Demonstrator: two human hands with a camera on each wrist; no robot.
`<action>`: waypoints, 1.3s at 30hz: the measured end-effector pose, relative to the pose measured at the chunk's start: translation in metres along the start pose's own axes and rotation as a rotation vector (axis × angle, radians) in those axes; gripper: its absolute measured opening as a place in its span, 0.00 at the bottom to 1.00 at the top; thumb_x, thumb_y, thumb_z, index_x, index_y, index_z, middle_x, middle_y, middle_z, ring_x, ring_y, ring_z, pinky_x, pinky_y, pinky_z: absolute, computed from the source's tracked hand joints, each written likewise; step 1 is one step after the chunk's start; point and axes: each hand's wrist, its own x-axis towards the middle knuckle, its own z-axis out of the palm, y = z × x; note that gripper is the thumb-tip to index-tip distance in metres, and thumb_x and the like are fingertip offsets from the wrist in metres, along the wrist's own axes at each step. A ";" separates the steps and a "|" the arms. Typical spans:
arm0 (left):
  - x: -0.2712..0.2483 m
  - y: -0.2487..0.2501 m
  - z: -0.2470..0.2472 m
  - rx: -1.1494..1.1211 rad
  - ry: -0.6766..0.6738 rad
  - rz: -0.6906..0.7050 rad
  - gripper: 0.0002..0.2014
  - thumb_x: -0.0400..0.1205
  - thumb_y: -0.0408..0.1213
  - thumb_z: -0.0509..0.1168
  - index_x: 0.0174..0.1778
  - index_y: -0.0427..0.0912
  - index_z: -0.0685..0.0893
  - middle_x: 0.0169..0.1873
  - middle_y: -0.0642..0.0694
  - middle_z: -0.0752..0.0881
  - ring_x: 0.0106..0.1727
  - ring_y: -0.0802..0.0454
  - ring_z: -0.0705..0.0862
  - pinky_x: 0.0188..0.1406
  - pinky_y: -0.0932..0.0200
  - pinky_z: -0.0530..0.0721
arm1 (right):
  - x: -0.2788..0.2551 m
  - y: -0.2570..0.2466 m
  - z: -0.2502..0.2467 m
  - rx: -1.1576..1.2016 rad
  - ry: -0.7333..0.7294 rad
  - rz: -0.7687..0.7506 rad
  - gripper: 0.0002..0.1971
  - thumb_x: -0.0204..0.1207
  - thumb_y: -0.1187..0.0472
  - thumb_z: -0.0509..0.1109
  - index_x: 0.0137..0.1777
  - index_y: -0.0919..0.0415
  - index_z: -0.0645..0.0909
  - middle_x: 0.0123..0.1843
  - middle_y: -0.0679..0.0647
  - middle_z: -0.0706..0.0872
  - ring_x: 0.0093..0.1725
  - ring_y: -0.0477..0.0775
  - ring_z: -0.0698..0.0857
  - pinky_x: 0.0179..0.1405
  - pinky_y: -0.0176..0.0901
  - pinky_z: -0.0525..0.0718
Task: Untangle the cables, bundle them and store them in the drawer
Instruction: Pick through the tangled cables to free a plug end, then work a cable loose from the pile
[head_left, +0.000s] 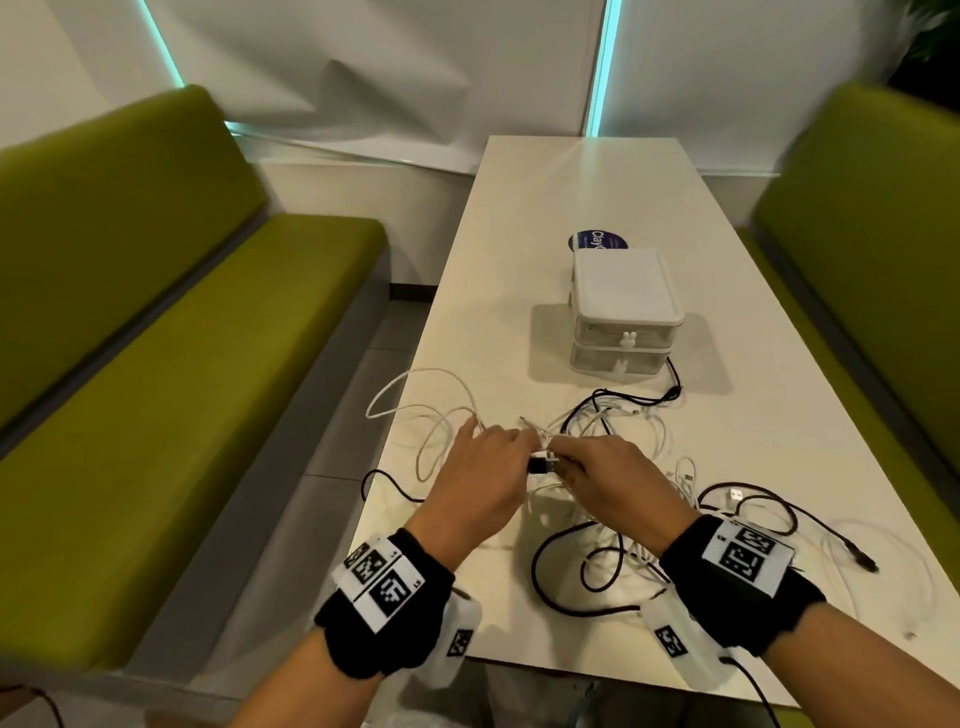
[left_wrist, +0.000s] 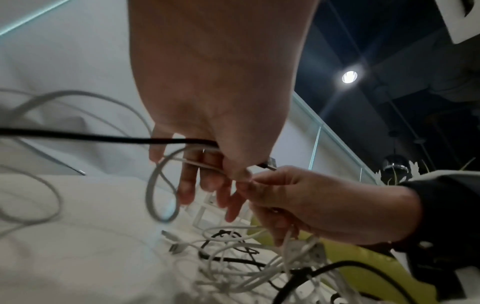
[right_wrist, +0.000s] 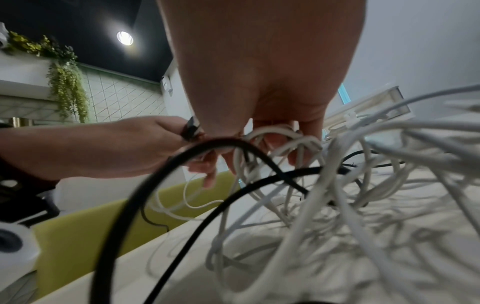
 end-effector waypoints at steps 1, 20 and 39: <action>-0.001 -0.003 0.000 0.016 0.010 -0.007 0.13 0.81 0.31 0.53 0.58 0.46 0.77 0.51 0.46 0.86 0.56 0.41 0.82 0.50 0.51 0.67 | -0.001 0.000 0.000 0.000 -0.007 -0.003 0.09 0.84 0.52 0.61 0.42 0.46 0.75 0.31 0.45 0.79 0.34 0.50 0.77 0.35 0.48 0.75; -0.028 -0.156 -0.043 0.004 0.103 -0.649 0.20 0.83 0.27 0.54 0.72 0.37 0.73 0.62 0.37 0.79 0.61 0.37 0.78 0.52 0.44 0.77 | 0.004 0.000 0.015 0.005 0.114 -0.043 0.06 0.81 0.59 0.67 0.52 0.53 0.86 0.44 0.39 0.78 0.36 0.35 0.75 0.41 0.36 0.71; 0.031 -0.020 -0.035 -0.729 0.169 -0.294 0.13 0.86 0.33 0.55 0.50 0.50 0.84 0.51 0.42 0.88 0.43 0.41 0.86 0.39 0.46 0.78 | 0.002 0.013 -0.005 0.261 0.500 -0.036 0.07 0.78 0.67 0.69 0.49 0.54 0.83 0.47 0.46 0.81 0.46 0.44 0.82 0.41 0.37 0.81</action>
